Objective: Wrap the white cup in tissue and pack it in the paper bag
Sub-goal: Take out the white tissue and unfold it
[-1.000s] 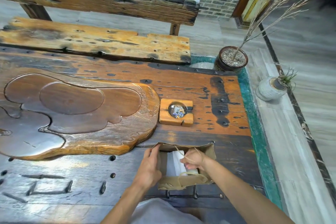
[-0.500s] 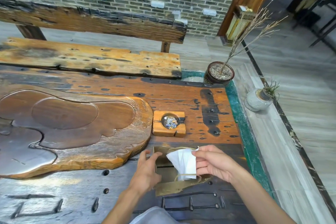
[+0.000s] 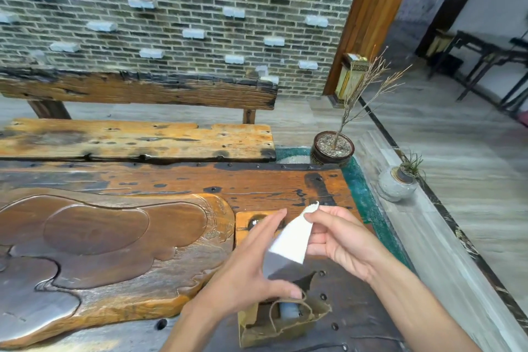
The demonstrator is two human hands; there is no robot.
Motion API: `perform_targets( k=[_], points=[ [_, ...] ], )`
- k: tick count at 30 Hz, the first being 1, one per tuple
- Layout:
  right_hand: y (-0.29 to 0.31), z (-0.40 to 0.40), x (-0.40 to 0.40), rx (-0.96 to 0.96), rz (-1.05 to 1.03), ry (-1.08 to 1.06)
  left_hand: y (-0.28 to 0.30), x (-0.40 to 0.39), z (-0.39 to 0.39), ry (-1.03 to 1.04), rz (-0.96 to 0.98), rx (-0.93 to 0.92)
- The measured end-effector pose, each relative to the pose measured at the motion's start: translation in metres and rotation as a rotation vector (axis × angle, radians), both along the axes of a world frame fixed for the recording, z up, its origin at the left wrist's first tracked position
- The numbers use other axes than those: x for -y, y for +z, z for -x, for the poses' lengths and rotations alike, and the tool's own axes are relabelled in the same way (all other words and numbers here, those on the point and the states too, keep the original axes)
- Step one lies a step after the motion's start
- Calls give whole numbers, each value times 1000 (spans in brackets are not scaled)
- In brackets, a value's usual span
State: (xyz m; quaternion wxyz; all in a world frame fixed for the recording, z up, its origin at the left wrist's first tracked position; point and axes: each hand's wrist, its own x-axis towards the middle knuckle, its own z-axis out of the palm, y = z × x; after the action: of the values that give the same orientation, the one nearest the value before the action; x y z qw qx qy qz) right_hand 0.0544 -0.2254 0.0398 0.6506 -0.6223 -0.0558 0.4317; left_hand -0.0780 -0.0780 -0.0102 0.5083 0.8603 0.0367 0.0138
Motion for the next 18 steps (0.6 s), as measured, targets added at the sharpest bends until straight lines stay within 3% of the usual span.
perform_targets(
  k=[5,10,12,15,18],
  points=[
    [33,2,-17,130,-22,19,13,-3,-20,138,-26,234],
    [50,-1,-21,311,36,62,28,-9,-24,176,101,227],
    [53,-1,-19,283,-84,62,29,-12,-26,180,300,183],
    [57,-1,-13,219,-355,18,35,-14,-26,256,851,99],
    [46,-8,-10,385,-331,-158,42,-17,-24,267,1092,25]
  ],
)
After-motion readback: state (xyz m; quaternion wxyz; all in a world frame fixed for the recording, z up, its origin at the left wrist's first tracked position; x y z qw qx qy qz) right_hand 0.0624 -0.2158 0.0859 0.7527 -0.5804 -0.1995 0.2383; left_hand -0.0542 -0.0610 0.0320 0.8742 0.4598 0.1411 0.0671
